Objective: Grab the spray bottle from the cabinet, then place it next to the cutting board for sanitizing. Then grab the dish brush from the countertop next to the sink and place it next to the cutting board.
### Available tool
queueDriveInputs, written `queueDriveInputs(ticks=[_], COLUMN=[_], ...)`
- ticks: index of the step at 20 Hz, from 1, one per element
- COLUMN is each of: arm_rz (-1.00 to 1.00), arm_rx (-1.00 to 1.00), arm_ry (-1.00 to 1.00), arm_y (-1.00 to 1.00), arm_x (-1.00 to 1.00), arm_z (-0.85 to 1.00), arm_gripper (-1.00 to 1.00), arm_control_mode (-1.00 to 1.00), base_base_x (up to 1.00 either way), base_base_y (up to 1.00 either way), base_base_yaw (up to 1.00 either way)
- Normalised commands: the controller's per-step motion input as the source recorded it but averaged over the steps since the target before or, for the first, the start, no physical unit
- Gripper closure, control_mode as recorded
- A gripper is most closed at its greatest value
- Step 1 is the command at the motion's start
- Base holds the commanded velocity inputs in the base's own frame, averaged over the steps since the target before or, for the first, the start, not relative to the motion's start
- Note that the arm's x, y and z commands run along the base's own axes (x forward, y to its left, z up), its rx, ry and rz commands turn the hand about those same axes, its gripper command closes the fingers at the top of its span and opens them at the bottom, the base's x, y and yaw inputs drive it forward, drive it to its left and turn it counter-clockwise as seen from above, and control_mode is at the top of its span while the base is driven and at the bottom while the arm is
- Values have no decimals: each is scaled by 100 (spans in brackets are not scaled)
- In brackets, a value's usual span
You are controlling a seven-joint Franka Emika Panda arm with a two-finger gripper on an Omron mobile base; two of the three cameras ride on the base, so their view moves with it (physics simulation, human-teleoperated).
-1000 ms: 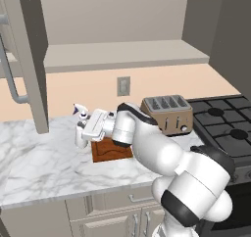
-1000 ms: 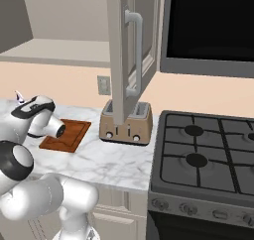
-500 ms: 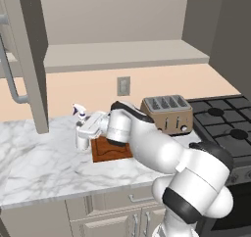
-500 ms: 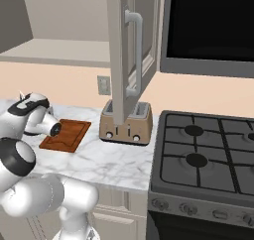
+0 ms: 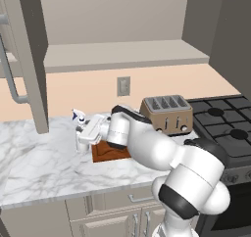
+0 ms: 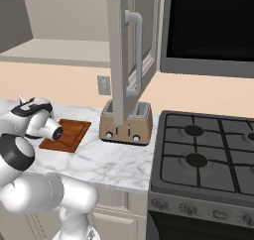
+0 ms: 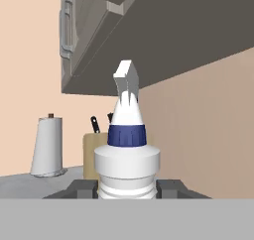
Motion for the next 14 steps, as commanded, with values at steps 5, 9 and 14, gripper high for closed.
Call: queueDriveInputs(ticks=[5,9,14], arm_rz=[1,0,0], arm_rx=[0,-3,-4], arm_ry=[0,0,0], arm_y=[0,0,2], arm_x=[0,0,0], arm_z=[-37,-34,-28], arm_gripper=[100,100,100], arm_control_mode=[-100,-100,-100], base_base_x=[0,0,0], base_base_y=[0,0,0], base_base_yaw=[0,0,0])
